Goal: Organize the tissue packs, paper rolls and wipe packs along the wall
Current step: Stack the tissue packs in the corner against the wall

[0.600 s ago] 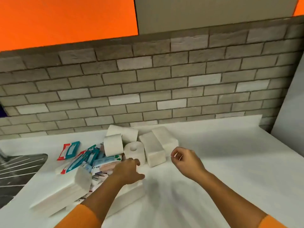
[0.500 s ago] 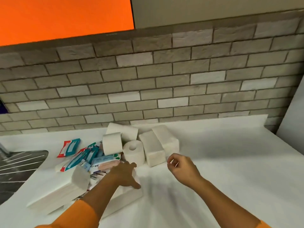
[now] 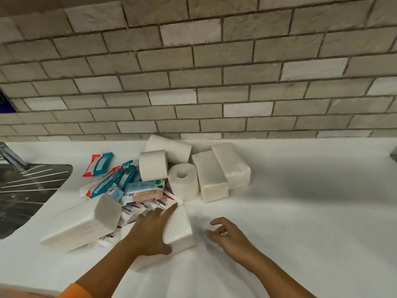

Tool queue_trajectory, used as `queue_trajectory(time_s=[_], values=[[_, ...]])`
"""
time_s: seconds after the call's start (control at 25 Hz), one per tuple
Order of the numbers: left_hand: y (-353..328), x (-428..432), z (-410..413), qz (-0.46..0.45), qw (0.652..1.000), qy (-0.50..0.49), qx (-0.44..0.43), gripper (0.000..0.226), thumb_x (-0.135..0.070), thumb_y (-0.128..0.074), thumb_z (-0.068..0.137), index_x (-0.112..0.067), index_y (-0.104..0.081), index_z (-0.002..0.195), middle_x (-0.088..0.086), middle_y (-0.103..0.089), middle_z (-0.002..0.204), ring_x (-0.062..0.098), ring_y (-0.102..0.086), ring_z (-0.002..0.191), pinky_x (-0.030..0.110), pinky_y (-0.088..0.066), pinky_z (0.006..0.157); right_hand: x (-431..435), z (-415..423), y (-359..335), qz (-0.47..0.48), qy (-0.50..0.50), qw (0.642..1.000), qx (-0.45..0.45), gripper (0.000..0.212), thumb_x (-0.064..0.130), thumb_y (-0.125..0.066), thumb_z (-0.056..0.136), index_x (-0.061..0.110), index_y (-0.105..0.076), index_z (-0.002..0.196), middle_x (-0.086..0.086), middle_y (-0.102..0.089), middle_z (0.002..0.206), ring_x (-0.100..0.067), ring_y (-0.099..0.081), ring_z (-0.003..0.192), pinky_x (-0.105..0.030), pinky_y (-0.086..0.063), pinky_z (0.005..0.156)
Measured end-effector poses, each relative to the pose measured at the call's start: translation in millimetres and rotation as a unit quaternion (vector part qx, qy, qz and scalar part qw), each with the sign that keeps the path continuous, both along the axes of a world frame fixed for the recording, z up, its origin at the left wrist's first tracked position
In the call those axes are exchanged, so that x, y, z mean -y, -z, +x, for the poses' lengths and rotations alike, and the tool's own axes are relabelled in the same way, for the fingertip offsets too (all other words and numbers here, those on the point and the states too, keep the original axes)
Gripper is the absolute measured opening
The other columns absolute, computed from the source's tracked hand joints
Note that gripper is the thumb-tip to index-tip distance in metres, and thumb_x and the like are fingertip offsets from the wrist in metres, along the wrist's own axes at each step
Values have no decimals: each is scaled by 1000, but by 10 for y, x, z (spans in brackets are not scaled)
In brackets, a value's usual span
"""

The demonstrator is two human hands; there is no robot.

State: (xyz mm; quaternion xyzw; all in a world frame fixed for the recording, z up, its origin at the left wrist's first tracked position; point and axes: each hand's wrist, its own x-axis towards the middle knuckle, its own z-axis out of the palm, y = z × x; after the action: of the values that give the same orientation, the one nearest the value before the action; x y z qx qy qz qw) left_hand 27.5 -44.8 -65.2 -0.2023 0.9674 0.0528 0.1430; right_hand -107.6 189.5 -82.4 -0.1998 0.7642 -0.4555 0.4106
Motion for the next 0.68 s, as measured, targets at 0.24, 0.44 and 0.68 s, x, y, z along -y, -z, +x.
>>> queue_trajectory(time_s=[0.24, 0.44, 0.68], values=[[-86, -430, -18, 59, 986, 28, -151, 125, -78, -64, 57, -44, 4, 157, -7, -48, 140, 16, -48, 126, 38, -42, 97, 345, 122, -198, -29, 41, 989, 139, 79, 53, -79, 71, 54, -38, 138, 14, -64, 125, -20, -68, 107, -45, -61, 87], [-365, 55, 246, 196, 971, 43, -131, 123, -82, -74, 57, -52, -7, 155, -23, -30, 155, 3, -30, 138, 29, -32, 110, 534, 224, -141, -88, 102, 981, 138, 73, 36, -81, 66, 50, -53, 131, 10, -73, 115, -16, -75, 98, -45, -62, 89], [-625, 1584, 869, 111, 975, -99, -165, 125, -87, -76, 41, -51, -26, 149, -9, -36, 158, 16, -32, 143, 45, -34, 118, 628, 227, -76, -138, 121, 971, 155, 75, 35, -81, 64, 45, -56, 134, 5, -74, 119, -19, -75, 102, -45, -62, 83]])
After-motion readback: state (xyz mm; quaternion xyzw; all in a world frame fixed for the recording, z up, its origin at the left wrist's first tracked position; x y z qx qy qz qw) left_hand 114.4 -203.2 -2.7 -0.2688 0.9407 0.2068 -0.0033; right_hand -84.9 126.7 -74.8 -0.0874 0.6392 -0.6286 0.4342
